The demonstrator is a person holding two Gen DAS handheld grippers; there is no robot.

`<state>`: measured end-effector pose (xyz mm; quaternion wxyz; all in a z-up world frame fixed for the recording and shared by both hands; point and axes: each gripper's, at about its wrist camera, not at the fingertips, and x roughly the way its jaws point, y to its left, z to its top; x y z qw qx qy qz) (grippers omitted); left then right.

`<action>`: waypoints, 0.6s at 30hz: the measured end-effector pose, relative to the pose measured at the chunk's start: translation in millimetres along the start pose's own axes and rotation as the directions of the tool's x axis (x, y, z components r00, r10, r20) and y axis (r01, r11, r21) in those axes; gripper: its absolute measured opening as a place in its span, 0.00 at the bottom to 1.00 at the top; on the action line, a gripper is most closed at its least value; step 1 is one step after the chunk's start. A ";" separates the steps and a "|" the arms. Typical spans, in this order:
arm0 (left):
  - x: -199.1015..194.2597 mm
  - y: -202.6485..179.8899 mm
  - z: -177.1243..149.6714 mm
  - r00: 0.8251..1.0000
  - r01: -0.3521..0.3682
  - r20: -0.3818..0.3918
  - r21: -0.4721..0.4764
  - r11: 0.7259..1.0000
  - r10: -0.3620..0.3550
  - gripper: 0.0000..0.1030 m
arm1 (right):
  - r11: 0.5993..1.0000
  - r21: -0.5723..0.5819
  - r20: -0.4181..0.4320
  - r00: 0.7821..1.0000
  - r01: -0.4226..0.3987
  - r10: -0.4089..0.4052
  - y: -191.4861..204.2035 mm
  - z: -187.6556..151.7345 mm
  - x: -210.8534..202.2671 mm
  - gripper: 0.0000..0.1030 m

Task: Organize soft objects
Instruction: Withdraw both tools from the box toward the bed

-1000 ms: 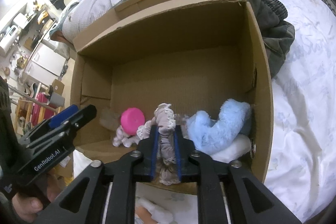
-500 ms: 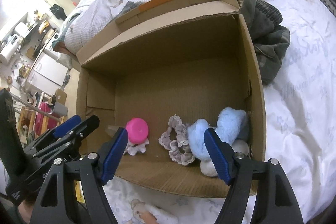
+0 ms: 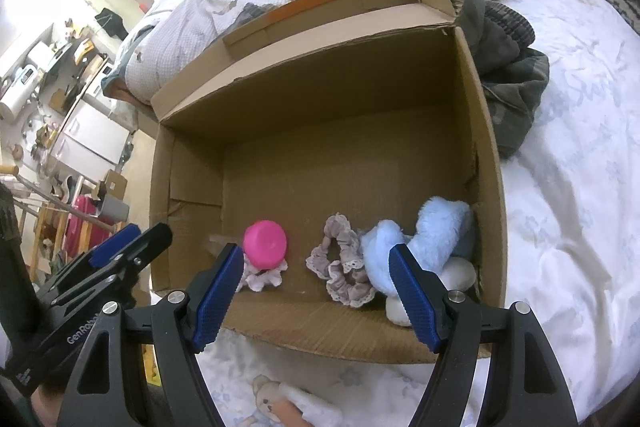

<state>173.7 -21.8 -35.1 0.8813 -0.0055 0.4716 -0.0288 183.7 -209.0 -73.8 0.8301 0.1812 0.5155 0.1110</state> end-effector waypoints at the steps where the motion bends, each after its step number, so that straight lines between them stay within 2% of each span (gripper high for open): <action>1: -1.9 1.7 -0.9 1.000 -0.001 0.001 -0.004 1.000 0.001 0.54 | 1.000 0.003 0.001 1.000 0.003 -0.003 -0.6 -1.1 -0.7 0.77; 12: -21.6 14.4 -11.5 1.000 -0.023 0.013 -0.030 0.999 0.023 0.54 | 1.000 0.016 0.005 1.000 0.019 -0.019 -2.5 -14.4 -14.0 0.77; 18: -28.4 22.6 -27.9 1.000 -0.014 -0.021 -0.066 0.998 0.012 0.54 | 0.999 0.008 0.000 0.999 0.033 -0.033 -2.0 -26.3 -23.0 0.77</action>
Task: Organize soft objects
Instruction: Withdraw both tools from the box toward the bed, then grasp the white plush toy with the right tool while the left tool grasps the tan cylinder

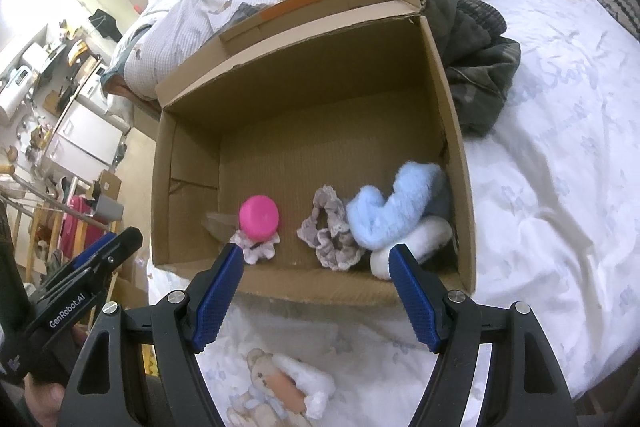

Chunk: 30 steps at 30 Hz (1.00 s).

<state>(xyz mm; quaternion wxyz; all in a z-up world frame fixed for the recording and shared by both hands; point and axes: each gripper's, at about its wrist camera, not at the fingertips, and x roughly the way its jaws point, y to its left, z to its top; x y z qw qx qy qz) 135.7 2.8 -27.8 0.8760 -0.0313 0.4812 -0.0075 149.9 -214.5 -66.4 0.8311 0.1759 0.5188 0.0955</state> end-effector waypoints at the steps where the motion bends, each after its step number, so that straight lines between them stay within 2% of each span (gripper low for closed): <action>1: -1.5 0.2 -3.4 1.000 -0.002 -0.003 0.001 1.000 0.002 0.54 | 1.000 -0.004 -0.002 1.000 0.004 -0.004 0.2 -2.0 -1.4 0.77; 13: -11.6 3.5 -34.9 0.999 -0.018 -0.044 0.004 1.000 0.018 0.54 | 1.000 -0.014 -0.021 1.000 0.016 -0.017 -3.6 -31.8 -14.8 0.77; 20: -5.5 13.4 -48.5 0.995 -0.029 -0.099 -0.008 1.000 0.028 0.54 | 0.998 -0.037 -0.056 0.998 0.040 -0.043 -9.1 -47.2 -14.6 0.77; 26: 4.2 19.1 -56.6 0.987 -0.059 -0.147 0.003 0.998 0.059 0.54 | 0.999 -0.032 -0.123 0.992 0.033 -0.037 -16.9 -54.9 -7.2 0.77; 30: 14.3 20.5 -60.1 0.979 -0.050 -0.199 -0.017 0.999 0.046 0.54 | 1.000 0.011 -0.195 0.981 0.013 -0.010 -22.8 -60.1 4.6 0.77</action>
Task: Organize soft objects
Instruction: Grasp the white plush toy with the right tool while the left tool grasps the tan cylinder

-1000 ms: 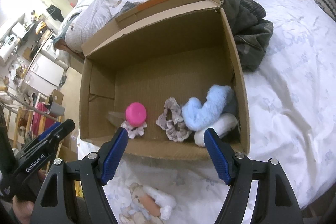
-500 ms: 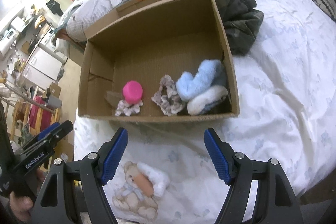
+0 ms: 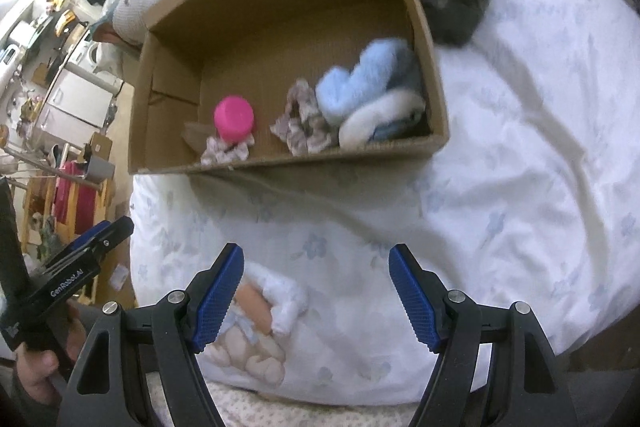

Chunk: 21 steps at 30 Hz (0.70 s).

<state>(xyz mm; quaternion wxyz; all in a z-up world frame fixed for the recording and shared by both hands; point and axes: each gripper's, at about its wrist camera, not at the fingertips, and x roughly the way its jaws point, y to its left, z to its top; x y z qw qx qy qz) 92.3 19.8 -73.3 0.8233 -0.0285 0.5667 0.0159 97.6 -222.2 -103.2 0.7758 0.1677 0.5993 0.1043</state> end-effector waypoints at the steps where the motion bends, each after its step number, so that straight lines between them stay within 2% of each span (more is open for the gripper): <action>1: 2.2 0.0 -0.4 1.000 0.002 -0.010 -0.003 1.000 -0.002 0.54 | 1.000 0.012 -0.027 1.000 -0.010 0.010 -1.5 -0.6 4.9 0.77; 8: 14.6 -5.3 -0.8 0.998 0.003 -0.057 0.003 1.000 -0.003 0.54 | 1.000 -0.006 -0.217 0.976 0.000 -0.001 1.8 -15.1 43.1 0.77; 17: 26.8 -19.7 -3.7 0.995 0.007 -0.103 0.046 0.999 -0.002 0.54 | 0.994 -0.106 -0.276 0.960 0.015 -0.044 32.0 -20.6 79.8 0.77; 19: 27.5 -21.8 -5.4 0.994 0.006 -0.106 0.062 0.998 0.001 0.54 | 0.991 -0.133 -0.283 0.958 0.014 -0.051 38.0 -21.6 88.1 0.66; 20: 28.0 -22.4 -6.4 0.994 0.004 -0.108 0.071 0.997 0.003 0.54 | 0.989 -0.149 -0.287 0.956 0.015 -0.057 41.1 -22.1 91.3 0.50; 21: 28.3 -23.3 -7.0 0.994 0.003 -0.111 0.077 0.997 0.006 0.54 | 0.987 -0.162 -0.289 0.955 0.024 -0.070 43.7 -21.0 93.6 0.40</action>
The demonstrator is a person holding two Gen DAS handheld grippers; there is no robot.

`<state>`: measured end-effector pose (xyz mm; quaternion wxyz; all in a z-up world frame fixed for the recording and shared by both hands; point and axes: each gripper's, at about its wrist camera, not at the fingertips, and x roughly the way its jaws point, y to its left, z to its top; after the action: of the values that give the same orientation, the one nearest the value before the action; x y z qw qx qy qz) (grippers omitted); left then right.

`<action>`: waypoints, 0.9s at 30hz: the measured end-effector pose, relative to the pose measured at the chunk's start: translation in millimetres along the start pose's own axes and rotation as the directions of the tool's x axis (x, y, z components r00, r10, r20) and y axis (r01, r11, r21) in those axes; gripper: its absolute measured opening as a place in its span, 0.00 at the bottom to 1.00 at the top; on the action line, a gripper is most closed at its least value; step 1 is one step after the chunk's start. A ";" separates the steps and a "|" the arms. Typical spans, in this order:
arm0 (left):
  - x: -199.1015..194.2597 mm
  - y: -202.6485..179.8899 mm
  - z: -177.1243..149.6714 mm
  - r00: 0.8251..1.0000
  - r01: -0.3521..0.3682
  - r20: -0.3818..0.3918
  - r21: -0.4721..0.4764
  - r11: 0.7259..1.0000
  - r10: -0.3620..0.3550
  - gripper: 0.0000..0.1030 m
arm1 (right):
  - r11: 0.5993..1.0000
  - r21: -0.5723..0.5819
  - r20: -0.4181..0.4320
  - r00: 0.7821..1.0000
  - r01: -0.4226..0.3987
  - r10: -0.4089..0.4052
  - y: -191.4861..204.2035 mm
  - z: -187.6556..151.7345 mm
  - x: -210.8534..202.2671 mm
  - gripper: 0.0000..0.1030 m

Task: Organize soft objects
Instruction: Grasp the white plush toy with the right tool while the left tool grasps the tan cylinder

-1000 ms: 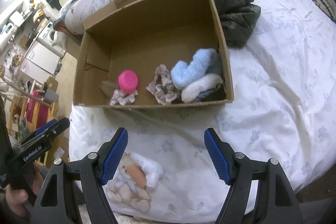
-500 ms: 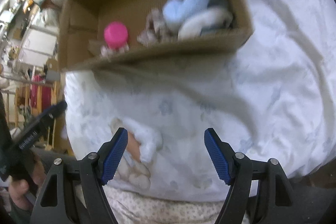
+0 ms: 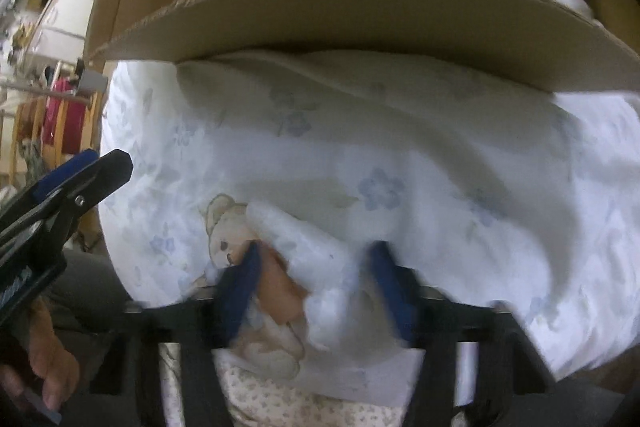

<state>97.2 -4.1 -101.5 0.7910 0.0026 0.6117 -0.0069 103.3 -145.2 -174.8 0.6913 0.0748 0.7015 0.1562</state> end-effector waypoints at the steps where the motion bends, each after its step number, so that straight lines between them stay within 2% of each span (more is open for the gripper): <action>1: 1.0 -0.8 -0.3 1.000 -0.001 -0.004 0.006 1.000 0.001 0.54 | 1.000 -0.006 0.002 1.000 0.009 -0.009 0.8 0.3 0.5 0.36; 3: 4.2 -2.9 -1.7 1.000 -0.001 -0.019 0.021 1.000 0.001 0.54 | 1.000 -0.007 0.006 1.000 0.007 -0.007 -0.2 -0.9 -1.0 0.28; 9: 12.6 -30.9 -10.2 0.997 0.039 -0.065 0.135 0.990 -0.030 0.54 | 0.999 0.036 0.091 0.995 -0.028 0.025 -17.2 0.3 -31.8 0.27; 13: 21.8 -58.1 -22.2 0.993 0.077 -0.110 0.246 0.966 -0.052 0.54 | 0.994 0.102 0.164 0.986 -0.026 0.009 -35.2 -3.4 -54.3 0.27; 17: 32.4 -79.8 -33.2 0.984 0.120 -0.166 0.317 0.941 -0.069 0.54 | 0.989 0.147 0.199 0.980 -0.023 -0.007 -51.0 -6.6 -68.3 0.27; 21: 43.1 -97.8 -39.2 0.985 0.099 -0.166 0.389 0.916 -0.036 0.54 | 0.982 0.184 0.215 0.977 -0.035 -0.006 -63.4 -8.9 -75.6 0.27; 23: 48.8 -101.4 -40.1 0.985 0.095 -0.172 0.403 0.910 -0.027 0.54 | 0.980 0.195 0.217 0.976 -0.038 -0.006 -65.5 -7.8 -75.1 0.27; 26: 50.9 -98.7 -38.0 0.984 0.108 -0.175 0.387 0.916 -0.042 0.52 | 0.978 0.203 0.217 0.976 -0.042 -0.004 -66.7 -4.6 -74.9 0.27; 27: 51.0 -96.6 -37.0 0.981 0.126 -0.183 0.375 0.918 -0.060 0.44 | 0.979 0.202 0.216 0.976 -0.043 -0.002 -65.5 -3.8 -74.2 0.27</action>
<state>72.9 -100.7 -159.8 0.7193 0.1293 0.6624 -0.1644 109.3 -231.0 -125.8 0.7500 0.1694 0.6343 0.0812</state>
